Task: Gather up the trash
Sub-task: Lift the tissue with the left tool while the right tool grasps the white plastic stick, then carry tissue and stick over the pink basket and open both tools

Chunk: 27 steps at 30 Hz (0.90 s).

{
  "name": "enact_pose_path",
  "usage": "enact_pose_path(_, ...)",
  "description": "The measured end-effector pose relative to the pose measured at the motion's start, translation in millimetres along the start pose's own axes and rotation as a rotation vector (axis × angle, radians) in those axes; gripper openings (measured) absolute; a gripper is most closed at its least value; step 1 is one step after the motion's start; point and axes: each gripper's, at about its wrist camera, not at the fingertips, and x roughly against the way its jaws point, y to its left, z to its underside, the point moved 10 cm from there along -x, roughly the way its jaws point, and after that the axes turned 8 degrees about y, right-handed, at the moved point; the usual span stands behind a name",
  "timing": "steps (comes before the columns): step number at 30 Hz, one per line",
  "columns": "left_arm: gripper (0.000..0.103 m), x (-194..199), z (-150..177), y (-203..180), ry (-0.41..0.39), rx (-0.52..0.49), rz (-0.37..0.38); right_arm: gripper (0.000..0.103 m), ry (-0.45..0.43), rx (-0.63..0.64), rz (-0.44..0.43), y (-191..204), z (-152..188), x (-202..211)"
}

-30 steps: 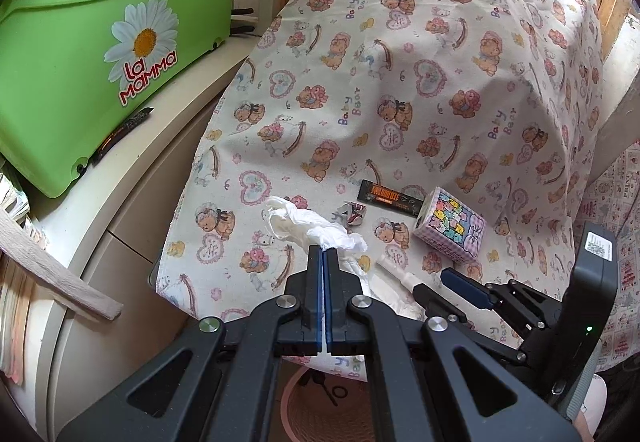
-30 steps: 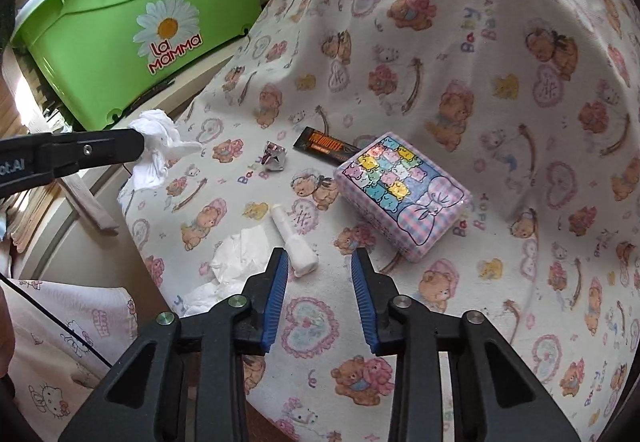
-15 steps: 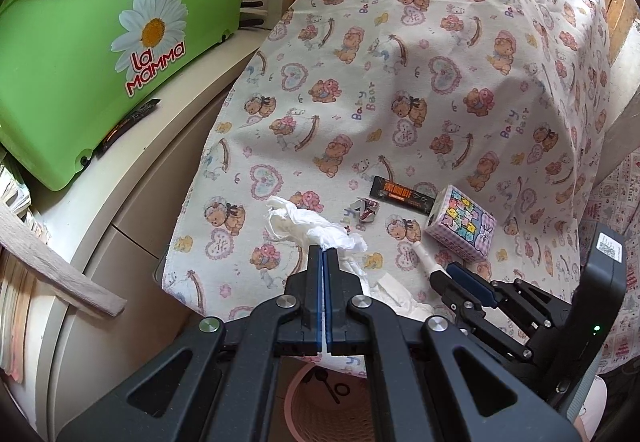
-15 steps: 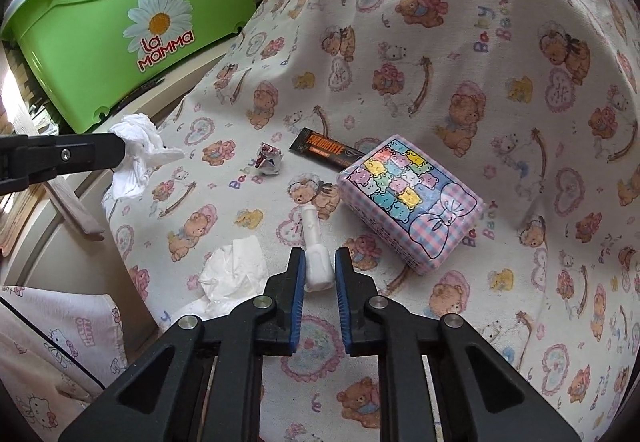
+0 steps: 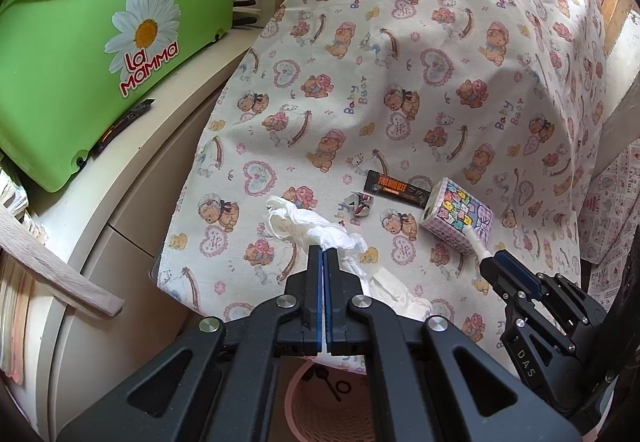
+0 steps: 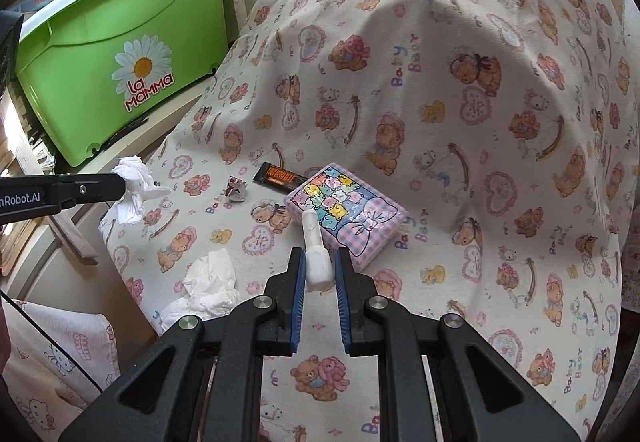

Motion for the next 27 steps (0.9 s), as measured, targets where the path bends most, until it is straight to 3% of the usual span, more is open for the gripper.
enact_pose_path(4,0.0,0.1,2.7,-2.6,0.004,-0.008,0.004,0.016,-0.02,-0.027,-0.022,-5.5,0.1,11.5)
enact_pose_path(8,0.0,10.1,13.7,-16.8,0.005,-0.03,0.053,0.016,-0.023,-0.021,-0.031,-3.7,3.4,26.7)
enact_pose_path(12,0.0,24.2,24.4,-36.4,-0.005,-0.07,0.069,0.016,-0.047,-0.017,-0.073,5.8,11.2,51.8)
enact_pose_path(15,0.0,36.1,34.4,-45.8,0.01,-0.064,0.129,0.016,-0.069,-0.022,-0.107,11.7,17.0,74.7)
enact_pose_path(17,0.0,44.2,42.0,-45.0,-0.004,-0.058,0.119,0.016,-0.085,-0.026,-0.116,14.1,20.5,88.5)
enact_pose_path(22,0.0,47.0,70.2,-48.1,0.029,-0.05,0.159,0.016,-0.1,-0.07,-0.162,18.4,49.2,112.0)
enact_pose_path(24,0.0,44.3,81.8,-48.4,0.027,-0.064,0.122,0.016,-0.087,-0.057,-0.149,22.5,65.9,114.3)
enact_pose_path(27,0.0,42.1,91.3,-47.8,-0.031,-0.109,0.009,0.016,-0.039,-0.08,-0.172,25.8,88.8,108.4)
